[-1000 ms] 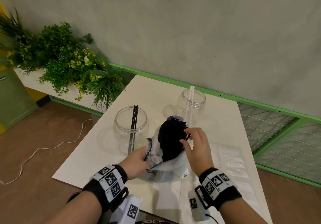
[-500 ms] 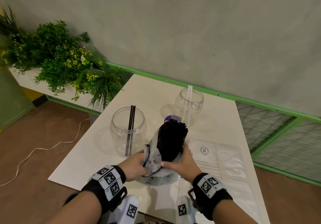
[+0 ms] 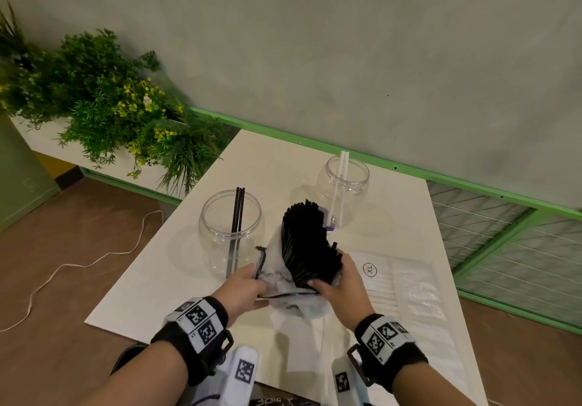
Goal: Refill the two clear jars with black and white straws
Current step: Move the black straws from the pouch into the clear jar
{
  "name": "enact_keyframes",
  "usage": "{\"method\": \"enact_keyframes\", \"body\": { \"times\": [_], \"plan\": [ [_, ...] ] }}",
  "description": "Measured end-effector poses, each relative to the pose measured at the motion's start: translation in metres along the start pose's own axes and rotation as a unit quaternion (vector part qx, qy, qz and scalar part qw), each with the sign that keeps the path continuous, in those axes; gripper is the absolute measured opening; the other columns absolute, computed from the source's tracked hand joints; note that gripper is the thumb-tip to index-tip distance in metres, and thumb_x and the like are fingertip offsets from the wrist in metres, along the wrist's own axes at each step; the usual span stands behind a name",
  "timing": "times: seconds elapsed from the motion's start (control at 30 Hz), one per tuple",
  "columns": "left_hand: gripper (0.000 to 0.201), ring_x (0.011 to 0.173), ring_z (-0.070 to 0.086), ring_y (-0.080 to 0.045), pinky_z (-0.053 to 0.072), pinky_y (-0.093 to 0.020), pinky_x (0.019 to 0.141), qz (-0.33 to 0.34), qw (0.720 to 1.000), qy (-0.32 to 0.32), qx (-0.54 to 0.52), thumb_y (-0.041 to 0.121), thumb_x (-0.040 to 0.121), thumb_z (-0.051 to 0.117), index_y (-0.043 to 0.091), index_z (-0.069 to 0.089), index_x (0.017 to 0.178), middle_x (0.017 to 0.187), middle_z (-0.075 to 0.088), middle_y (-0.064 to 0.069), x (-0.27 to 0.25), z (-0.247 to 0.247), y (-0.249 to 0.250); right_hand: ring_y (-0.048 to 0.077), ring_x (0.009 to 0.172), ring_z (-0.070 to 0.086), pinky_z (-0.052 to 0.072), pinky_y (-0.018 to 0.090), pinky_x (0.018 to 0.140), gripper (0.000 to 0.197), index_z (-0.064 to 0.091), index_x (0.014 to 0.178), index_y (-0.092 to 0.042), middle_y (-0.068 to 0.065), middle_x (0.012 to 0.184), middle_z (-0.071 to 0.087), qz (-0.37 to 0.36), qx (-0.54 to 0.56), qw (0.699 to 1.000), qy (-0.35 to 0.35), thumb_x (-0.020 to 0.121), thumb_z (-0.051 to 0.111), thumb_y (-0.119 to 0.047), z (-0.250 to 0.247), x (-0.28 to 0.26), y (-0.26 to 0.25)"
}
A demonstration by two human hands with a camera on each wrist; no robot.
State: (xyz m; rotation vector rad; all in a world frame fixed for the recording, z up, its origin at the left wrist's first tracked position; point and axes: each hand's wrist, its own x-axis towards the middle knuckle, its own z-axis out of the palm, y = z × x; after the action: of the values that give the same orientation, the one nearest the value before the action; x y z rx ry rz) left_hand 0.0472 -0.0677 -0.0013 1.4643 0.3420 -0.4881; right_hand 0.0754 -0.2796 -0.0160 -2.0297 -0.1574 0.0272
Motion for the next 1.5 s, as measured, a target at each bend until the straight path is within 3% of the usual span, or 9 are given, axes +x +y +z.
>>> {"method": "enact_keyframes", "body": {
  "times": [0.3, 0.43, 0.57, 0.7, 0.87, 0.93, 1.03, 1.2, 1.5],
  "plan": [
    [0.089, 0.11, 0.045, -0.01, 0.039, -0.019, 0.089, 0.22, 0.902, 0.076, 0.364, -0.002, 0.08, 0.055, 0.031, 0.009, 0.149, 0.13, 0.025, 0.012, -0.01, -0.009, -0.004, 0.008, 0.115, 0.049, 0.035, 0.016, 0.098, 0.061, 0.048, 0.126, -0.027, -0.002, 0.121, 0.053, 0.018, -0.017, 1.0, -0.012, 0.075, 0.077, -0.009, 0.001, -0.001, 0.014],
    [0.063, 0.11, 0.051, -0.024, 0.043, -0.029, 0.093, 0.251, 0.827, 0.087, 0.496, 0.005, 0.082, 0.045, 0.022, 0.033, 0.142, 0.135, 0.035, 0.002, -0.01, -0.01, -0.003, 0.01, 0.114, 0.052, 0.04, 0.022, 0.099, 0.056, 0.051, 0.123, -0.025, -0.002, 0.119, 0.056, 0.024, -0.027, 0.999, -0.008, 0.075, 0.077, -0.013, 0.0, -0.001, 0.017],
    [0.075, 0.119, 0.041, -0.026, 0.042, -0.036, 0.097, 0.222, 0.75, 0.107, 0.614, 0.051, 0.076, 0.01, 0.013, 0.048, 0.127, 0.134, 0.04, -0.002, -0.012, -0.002, 0.0, 0.014, 0.112, 0.055, 0.044, 0.038, 0.101, 0.053, 0.053, 0.122, -0.025, 0.0, 0.117, 0.059, 0.033, -0.024, 0.999, 0.002, 0.074, 0.077, -0.02, 0.001, 0.002, 0.016],
    [0.108, 0.124, 0.032, -0.022, 0.04, -0.035, 0.101, 0.188, 0.748, 0.085, 0.631, 0.093, 0.059, 0.024, 0.018, 0.041, 0.134, 0.14, 0.032, 0.005, -0.012, 0.01, -0.001, 0.017, 0.112, 0.057, 0.047, 0.038, 0.1, 0.056, 0.05, 0.113, -0.045, 0.002, 0.118, 0.059, 0.049, 0.003, 0.999, 0.012, 0.068, 0.078, -0.028, 0.005, 0.003, 0.013],
    [0.055, 0.115, 0.041, -0.021, 0.042, -0.032, 0.096, 0.196, 0.721, 0.102, 0.657, 0.05, 0.081, 0.056, 0.014, 0.05, 0.122, 0.129, 0.042, 0.001, 0.008, 0.013, -0.004, 0.014, 0.111, 0.055, 0.043, 0.032, 0.101, 0.054, 0.048, 0.113, -0.04, 0.0, 0.117, 0.058, 0.044, -0.009, 0.999, 0.018, 0.076, 0.073, -0.01, 0.002, 0.001, 0.014],
    [0.014, 0.099, 0.048, -0.018, 0.041, -0.026, 0.081, 0.223, 0.759, 0.094, 0.605, 0.028, 0.085, 0.055, 0.017, 0.055, 0.094, 0.103, 0.051, 0.001, 0.011, 0.012, 0.0, 0.011, 0.108, 0.052, 0.042, 0.03, 0.1, 0.046, 0.051, 0.116, -0.03, -0.001, 0.115, 0.054, 0.042, -0.026, 0.999, 0.009, 0.081, 0.069, -0.007, -0.004, -0.001, 0.013],
    [0.027, 0.069, 0.05, -0.015, 0.037, -0.027, 0.061, 0.185, 0.86, 0.08, 0.469, 0.012, 0.082, 0.055, 0.023, 0.037, 0.066, 0.068, 0.047, 0.007, 0.012, 0.01, 0.003, 0.009, 0.121, 0.037, 0.033, 0.035, 0.11, 0.054, 0.046, 0.128, -0.025, -0.002, 0.13, 0.037, 0.021, -0.057, 0.998, -0.011, 0.077, 0.064, -0.025, -0.012, -0.009, 0.012],
    [0.025, 0.076, 0.06, -0.012, 0.045, -0.017, 0.061, 0.119, 0.936, 0.018, 0.33, 0.011, 0.085, 0.06, 0.024, 0.04, 0.09, 0.086, 0.065, -0.001, 0.022, 0.007, 0.001, -0.003, 0.138, 0.014, 0.013, 0.009, 0.108, 0.087, 0.021, 0.147, -0.033, -0.015, 0.15, 0.017, -0.047, -0.066, 0.996, -0.028, 0.07, 0.062, -0.043, -0.021, -0.02, -0.003],
    [0.021, 0.072, 0.056, -0.01, 0.046, -0.023, 0.07, 0.055, 0.979, -0.087, 0.177, 0.017, 0.097, 0.049, 0.016, 0.048, 0.118, 0.08, 0.063, -0.005, 0.026, 0.019, -0.003, 0.02, 0.127, 0.039, 0.036, 0.036, 0.107, 0.119, 0.014, 0.151, -0.021, 0.001, 0.14, 0.037, 0.023, -0.113, 0.989, -0.089, 0.059, 0.082, -0.055, 0.01, 0.012, 0.003]
  ]
}}
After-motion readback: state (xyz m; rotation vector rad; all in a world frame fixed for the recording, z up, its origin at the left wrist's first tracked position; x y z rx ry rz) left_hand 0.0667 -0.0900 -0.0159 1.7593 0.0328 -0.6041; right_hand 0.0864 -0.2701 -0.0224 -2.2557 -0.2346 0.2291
